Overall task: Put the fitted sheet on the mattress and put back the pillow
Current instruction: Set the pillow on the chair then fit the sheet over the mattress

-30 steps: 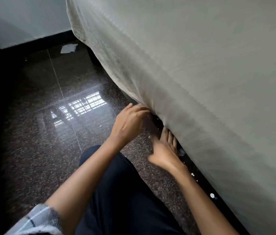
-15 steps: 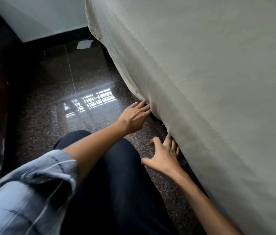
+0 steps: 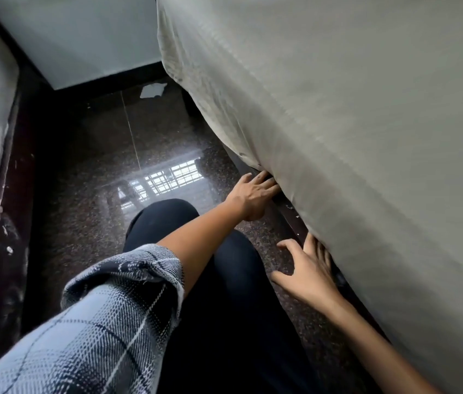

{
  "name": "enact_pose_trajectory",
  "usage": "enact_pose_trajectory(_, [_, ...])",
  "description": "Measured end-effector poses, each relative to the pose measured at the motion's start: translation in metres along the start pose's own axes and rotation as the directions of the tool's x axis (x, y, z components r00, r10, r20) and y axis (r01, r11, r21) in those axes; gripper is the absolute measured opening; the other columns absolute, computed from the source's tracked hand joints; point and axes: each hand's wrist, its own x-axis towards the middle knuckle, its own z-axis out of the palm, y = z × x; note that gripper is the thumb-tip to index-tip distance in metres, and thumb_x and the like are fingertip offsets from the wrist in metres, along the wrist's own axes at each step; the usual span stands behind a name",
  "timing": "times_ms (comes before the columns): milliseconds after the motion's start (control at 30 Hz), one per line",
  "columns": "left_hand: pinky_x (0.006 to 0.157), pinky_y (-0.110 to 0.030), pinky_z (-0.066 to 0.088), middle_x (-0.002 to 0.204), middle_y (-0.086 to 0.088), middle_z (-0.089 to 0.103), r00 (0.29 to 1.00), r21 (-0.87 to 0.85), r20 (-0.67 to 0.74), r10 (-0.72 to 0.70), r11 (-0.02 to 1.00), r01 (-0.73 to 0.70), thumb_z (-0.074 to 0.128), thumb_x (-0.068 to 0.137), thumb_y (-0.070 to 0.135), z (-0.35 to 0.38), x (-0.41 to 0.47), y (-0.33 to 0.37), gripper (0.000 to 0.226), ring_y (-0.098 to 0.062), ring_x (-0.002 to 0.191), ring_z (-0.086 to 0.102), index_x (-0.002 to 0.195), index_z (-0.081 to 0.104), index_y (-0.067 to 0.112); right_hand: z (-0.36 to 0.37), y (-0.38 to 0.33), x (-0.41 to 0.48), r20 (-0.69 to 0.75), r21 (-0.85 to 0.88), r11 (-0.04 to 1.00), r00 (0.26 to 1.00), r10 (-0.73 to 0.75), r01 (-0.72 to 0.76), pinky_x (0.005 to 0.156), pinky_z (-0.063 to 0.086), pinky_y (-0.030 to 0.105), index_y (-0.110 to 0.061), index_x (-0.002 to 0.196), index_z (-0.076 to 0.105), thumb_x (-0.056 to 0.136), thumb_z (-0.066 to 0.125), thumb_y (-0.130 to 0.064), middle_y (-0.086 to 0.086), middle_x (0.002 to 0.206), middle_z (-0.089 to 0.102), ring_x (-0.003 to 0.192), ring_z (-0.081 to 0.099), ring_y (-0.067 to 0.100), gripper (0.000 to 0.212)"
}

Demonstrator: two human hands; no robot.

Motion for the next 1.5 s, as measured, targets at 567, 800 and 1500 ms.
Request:
enact_pose_trajectory(567, [0.091,-0.025,0.047,0.1,-0.007,0.073,0.978,-0.79,-0.206,0.021,0.586,-0.179,0.041,0.068,0.008,-0.018,0.017,-0.07,0.044,-0.02,0.101,0.065,0.093,0.076,0.007,0.029,-0.06,0.117,-0.359,0.118,0.984,0.93,-0.085,0.135,0.096,0.038,0.031,0.008,0.103,0.066,0.065,0.051,0.002,0.025,0.105,0.065,0.1,0.063,0.04,0.041])
enact_pose_trajectory(800, [0.086,-0.036,0.052,0.101,0.006,0.073,0.859,-0.761,-0.308,-0.409,0.648,0.036,0.043,0.08,0.009,0.012,-0.002,-0.167,0.039,-0.016,0.098,0.066,0.097,0.074,0.026,0.02,-0.091,0.15,-0.396,0.02,0.999,0.917,0.052,-0.048,0.101,0.043,0.037,0.005,0.126,0.055,0.071,0.055,-0.007,0.018,0.135,0.052,0.121,0.054,0.031,0.056])
enact_pose_trajectory(1500, [0.117,-0.042,0.002,0.153,0.004,0.028,0.959,-0.193,-0.281,-0.027,0.981,-0.029,0.031,0.097,0.017,0.023,0.045,-0.14,0.05,-0.022,0.146,0.012,0.146,0.025,0.022,0.007,-0.126,0.194,-0.051,-0.229,0.93,0.957,0.284,-0.288,0.116,0.007,0.046,-0.016,0.15,0.002,0.082,0.061,-0.039,0.027,0.154,0.007,0.144,0.009,0.037,0.094])
